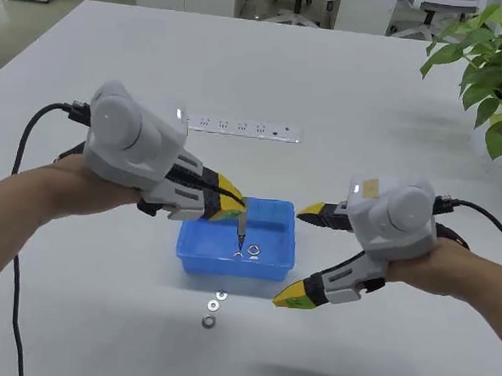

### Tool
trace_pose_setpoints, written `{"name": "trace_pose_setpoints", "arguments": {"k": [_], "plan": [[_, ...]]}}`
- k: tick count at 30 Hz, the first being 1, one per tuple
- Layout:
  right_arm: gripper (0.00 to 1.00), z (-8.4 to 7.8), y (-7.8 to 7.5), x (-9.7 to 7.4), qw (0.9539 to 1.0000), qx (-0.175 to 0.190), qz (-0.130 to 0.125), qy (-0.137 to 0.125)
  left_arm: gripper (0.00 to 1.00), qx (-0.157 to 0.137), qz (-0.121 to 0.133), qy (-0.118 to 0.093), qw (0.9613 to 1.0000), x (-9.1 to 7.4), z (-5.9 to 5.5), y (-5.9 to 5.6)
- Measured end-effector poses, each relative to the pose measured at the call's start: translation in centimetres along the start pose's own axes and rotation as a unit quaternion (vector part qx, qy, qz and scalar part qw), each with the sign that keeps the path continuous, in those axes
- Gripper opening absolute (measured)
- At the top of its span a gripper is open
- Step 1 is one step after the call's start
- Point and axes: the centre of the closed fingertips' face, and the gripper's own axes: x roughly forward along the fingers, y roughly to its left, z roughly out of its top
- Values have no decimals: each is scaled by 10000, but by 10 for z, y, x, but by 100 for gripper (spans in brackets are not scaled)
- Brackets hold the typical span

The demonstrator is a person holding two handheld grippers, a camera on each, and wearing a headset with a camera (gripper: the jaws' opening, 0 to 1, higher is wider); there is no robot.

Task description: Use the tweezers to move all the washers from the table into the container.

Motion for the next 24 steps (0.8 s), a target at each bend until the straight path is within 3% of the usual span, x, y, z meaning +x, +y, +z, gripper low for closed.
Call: {"name": "trace_pose_setpoints", "arguments": {"k": [24], "plan": [[99,-7,19,-6,9992,327,-225,-99,5,-63,-24,-5,10000,-15,-16,-33]]}}
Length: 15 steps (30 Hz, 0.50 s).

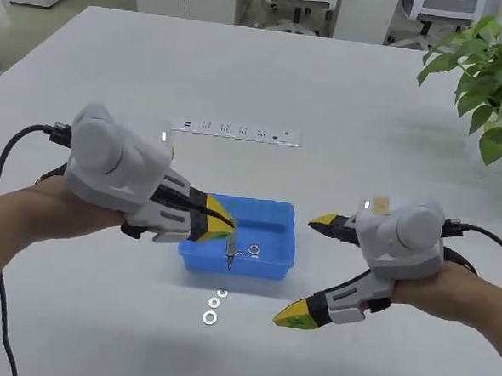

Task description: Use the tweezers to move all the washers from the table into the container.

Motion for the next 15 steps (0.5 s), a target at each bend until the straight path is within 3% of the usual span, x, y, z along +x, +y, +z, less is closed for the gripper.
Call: {"name": "trace_pose_setpoints", "arguments": {"k": [15], "plan": [[98,-4,13,2,10000,15,-11,12,5,-96,-76,73,9999,-1,-18,-20]]}}
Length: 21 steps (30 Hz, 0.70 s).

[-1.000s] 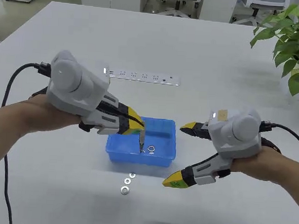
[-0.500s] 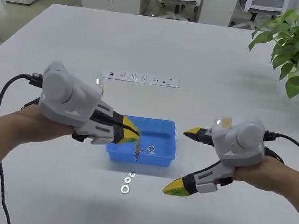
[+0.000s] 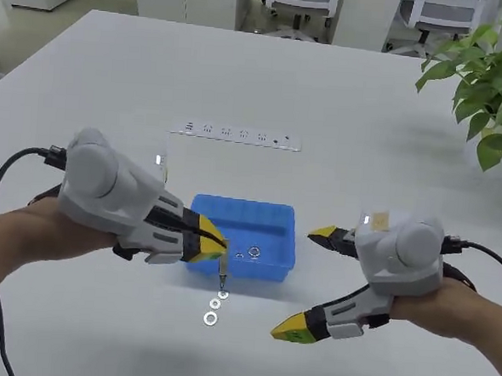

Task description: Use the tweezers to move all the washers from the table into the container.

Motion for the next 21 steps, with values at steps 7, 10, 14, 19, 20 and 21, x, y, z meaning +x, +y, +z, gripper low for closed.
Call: {"name": "trace_pose_setpoints", "arguments": {"k": [7,10,14,19,20,21], "plan": [[97,-1,5,2,10000,-28,37,25,5,-44,-61,58,10000,3,-10,-8],[96,-1,8,3,10000,-57,68,21,5,-69,-69,55,9999,4,-12,-9],[95,1,12,6,9999,-109,108,0,5,-77,-93,102,9999,6,-18,-11],[94,1,16,10,9998,-139,167,10,5,-112,-121,132,9998,8,-23,-15],[94,0,17,11,9997,-146,188,25,5,-119,-128,149,9997,9,-24,-16],[94,-1,18,11,9997,-153,201,32,5,-129,-135,161,9997,9,-26,-16]]}}
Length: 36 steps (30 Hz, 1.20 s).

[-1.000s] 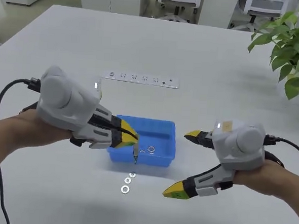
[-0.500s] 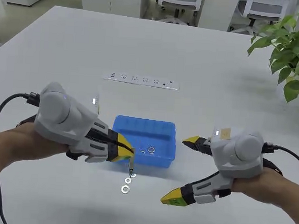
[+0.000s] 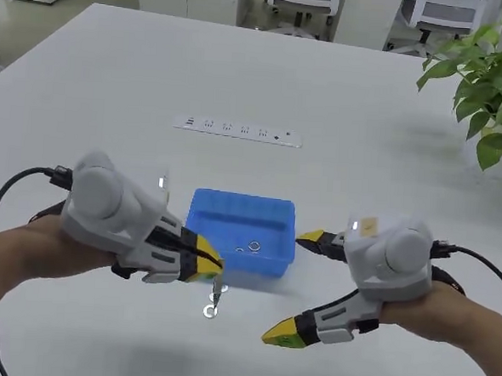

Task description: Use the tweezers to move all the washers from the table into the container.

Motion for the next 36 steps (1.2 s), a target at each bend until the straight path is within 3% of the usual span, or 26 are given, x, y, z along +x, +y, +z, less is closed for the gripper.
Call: {"name": "trace_pose_setpoints", "arguments": {"k": [36], "plan": [[85,9,23,27,9982,-293,519,116,5,-153,2,-31,9999,3,-8,-9]]}}
